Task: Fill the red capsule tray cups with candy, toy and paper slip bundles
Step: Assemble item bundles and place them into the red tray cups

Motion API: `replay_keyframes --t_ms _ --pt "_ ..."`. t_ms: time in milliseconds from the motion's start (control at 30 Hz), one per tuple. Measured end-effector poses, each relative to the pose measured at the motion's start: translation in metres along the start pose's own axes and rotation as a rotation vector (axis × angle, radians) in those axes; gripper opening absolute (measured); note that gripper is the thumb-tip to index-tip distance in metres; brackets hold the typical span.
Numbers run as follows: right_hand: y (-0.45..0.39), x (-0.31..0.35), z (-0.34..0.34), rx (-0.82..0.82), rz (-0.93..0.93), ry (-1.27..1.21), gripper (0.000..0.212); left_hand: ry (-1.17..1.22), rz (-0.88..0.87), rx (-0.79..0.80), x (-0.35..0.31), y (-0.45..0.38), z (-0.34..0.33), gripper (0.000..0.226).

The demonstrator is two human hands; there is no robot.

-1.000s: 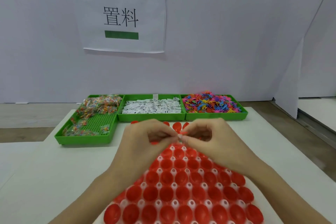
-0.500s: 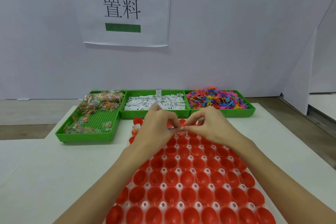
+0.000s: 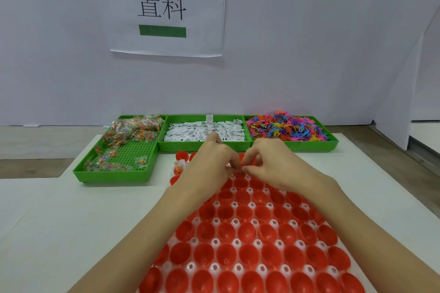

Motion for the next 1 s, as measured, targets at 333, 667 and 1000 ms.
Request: replay_keyframes --t_ms 333,667,1000 --pt "-0.006 0.001 0.0 -0.051 0.076 0.113 0.014 -0.015 -0.018 0.031 0.006 -0.003 -0.004 0.009" --pt "-0.006 -0.005 -0.004 -0.027 -0.034 -0.081 0.007 -0.043 -0.017 0.018 0.006 -0.001 -0.004 0.009" --pt "-0.003 0.0 -0.002 0.05 0.013 -0.102 0.013 -0.041 0.012 -0.08 0.002 0.001 0.002 0.012"
Point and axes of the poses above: each hand's wrist, its own y-axis away from the middle knuckle, its own z-axis out of the back of the hand, x = y × z, the point moved 3 cm from there along -y, towards the middle knuckle, and after that the axes turned 7 degrees about y, right-handed, at the moved point
